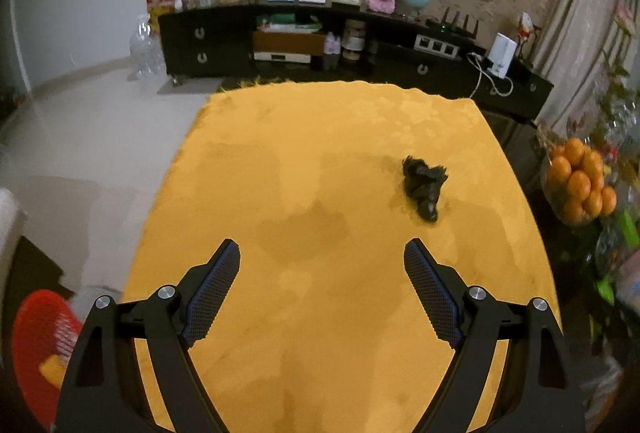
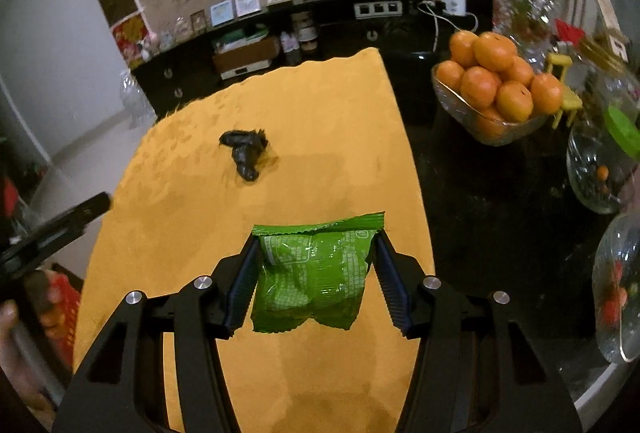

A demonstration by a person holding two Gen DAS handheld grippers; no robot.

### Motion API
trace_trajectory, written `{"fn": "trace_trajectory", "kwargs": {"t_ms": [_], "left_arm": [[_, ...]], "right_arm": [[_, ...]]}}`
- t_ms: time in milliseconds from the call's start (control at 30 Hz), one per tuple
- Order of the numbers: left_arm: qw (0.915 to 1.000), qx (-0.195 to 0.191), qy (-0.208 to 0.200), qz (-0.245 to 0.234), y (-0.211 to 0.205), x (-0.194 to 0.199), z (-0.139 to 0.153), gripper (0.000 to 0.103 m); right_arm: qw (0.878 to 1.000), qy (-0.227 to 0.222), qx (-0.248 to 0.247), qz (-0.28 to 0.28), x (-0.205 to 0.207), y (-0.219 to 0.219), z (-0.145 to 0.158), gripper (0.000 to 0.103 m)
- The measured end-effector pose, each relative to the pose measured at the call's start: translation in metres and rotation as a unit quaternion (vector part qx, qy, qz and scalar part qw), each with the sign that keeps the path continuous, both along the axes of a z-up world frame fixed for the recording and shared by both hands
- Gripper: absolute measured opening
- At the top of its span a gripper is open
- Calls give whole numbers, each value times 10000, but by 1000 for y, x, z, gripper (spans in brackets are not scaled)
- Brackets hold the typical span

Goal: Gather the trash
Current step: 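Move the left tool across the table to the black plastic bag while the right tool holds the packet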

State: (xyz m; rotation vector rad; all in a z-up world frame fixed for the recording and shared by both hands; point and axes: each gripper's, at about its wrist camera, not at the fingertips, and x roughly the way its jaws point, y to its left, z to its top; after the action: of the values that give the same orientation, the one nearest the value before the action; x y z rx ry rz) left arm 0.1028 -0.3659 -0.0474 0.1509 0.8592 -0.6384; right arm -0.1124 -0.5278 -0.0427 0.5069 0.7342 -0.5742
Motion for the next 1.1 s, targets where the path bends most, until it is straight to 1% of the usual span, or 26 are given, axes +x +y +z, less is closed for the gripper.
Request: {"fn": "trace_trajectory", "kwargs": {"t_ms": [67,133,233,267,367,433,500,567,633,667,700,733,767,867,967,1067,1100], "left_arm": [[9997,-203,85,64,-6,5,-4,81],[9997,-225,107,61,-12,5,-12,81],[9995,268,-45,-135,-25,-2,-31,81],[9985,468,-185,-222,-27,-7,-37,81],[9959,750,-365,-361,-27,-19,-41,81],[9949,803,-444,-414,-24,-24,-33,81],[9961,679,-406,-391,-21,-25,-21,81],[9987,388,-158,-288,-14,-22,-7,81],[9996,195,85,-161,-6,-18,3,81],[9996,163,180,-122,0,-15,9,81],[9996,191,188,-119,5,-14,13,81],[9996,248,105,-127,10,-14,18,81],[9991,384,-139,-129,20,-18,24,81],[9969,567,-532,-123,48,-28,39,81],[9939,666,-877,-44,82,-44,53,81],[9927,573,-1060,34,113,-62,71,81],[9928,427,-1116,104,127,-72,81,81]], "right_arm": [[9999,-76,82,-54,-3,-4,2,53],[9999,-107,128,-38,-2,-6,4,53],[9998,-158,126,11,2,-9,7,53],[9998,-174,123,20,2,-10,9,53],[9996,-239,144,31,4,-13,12,53],[9993,-300,206,17,4,-12,14,53],[9989,-390,261,14,3,-10,17,53],[9985,-470,266,2,2,-8,20,54],[9981,-527,313,-39,2,-9,20,54],[9980,-545,330,-49,3,-10,19,54],[9979,-559,313,-67,4,-11,16,54],[9982,-509,311,-100,5,-13,12,54],[9981,-451,389,-123,7,-17,4,54],[9982,-366,442,-156,12,-24,-13,54],[9963,-345,770,-174,15,-33,-30,54],[9962,-349,781,-173,18,-33,-35,54],[9958,-385,818,-146,19,-32,-35,54]]}}
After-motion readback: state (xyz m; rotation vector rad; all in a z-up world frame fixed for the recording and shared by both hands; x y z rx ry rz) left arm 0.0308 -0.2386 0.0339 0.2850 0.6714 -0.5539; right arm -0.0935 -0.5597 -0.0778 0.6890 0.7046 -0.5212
